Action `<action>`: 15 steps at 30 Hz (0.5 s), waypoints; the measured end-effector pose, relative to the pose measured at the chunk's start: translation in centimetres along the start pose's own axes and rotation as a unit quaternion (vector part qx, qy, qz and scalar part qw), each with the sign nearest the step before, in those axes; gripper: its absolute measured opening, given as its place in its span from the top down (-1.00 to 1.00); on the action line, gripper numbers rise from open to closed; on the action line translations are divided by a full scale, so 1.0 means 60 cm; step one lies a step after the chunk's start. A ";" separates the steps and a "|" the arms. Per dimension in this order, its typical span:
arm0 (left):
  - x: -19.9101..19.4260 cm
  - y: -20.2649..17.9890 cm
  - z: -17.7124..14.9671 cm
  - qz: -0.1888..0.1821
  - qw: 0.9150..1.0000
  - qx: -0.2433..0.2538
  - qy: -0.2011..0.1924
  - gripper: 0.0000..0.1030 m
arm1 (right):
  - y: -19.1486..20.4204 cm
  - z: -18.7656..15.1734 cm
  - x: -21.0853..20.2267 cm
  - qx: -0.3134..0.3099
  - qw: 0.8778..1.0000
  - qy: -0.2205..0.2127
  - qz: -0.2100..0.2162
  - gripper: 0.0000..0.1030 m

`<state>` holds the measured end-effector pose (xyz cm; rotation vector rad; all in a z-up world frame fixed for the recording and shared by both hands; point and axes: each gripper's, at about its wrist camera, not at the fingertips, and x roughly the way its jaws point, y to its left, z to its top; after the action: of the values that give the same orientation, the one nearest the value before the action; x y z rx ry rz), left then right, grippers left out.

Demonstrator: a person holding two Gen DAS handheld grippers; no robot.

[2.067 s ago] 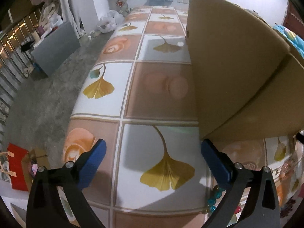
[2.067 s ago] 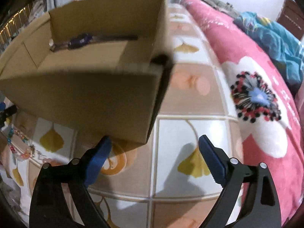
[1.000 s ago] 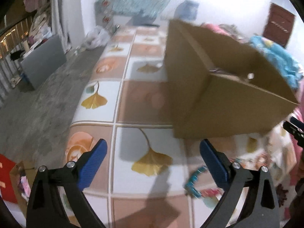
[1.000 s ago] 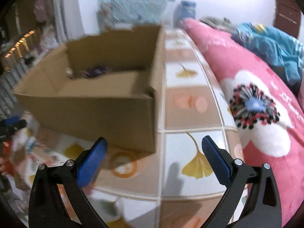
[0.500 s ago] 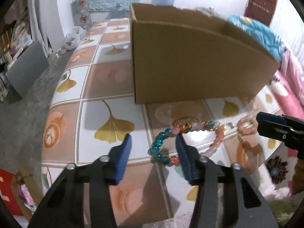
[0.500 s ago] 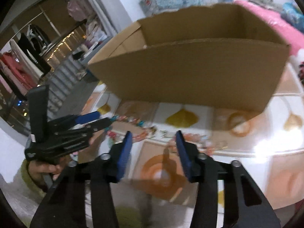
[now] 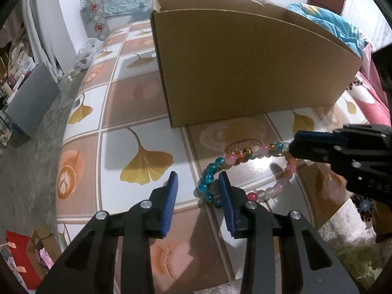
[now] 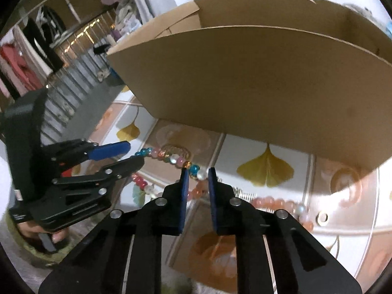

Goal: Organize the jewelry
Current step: 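Grasp the teal and pink beaded bracelet with the right tool, then carry the bracelet into the box with the right tool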

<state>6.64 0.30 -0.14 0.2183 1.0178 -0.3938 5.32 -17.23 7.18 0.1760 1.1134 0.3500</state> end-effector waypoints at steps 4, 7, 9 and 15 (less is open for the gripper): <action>0.000 -0.004 0.001 0.002 1.000 0.010 0.000 0.41 | 0.007 0.002 0.017 -0.035 0.999 0.011 -0.022 0.80; 0.000 -0.005 0.000 0.001 1.000 0.012 -0.002 0.46 | 0.011 0.001 0.017 -0.056 0.998 0.010 -0.031 0.84; 0.000 -0.006 -0.001 0.003 1.000 0.013 -0.005 0.58 | 0.010 0.001 0.016 -0.062 0.998 0.010 -0.031 0.85; -0.004 -0.006 0.002 -0.007 1.000 0.009 -0.012 0.82 | -0.004 0.001 0.003 -0.040 0.999 0.005 -0.001 0.86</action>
<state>6.45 0.00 0.12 0.2231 0.9922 -0.4174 5.47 -17.36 6.97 0.1017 1.1065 0.3932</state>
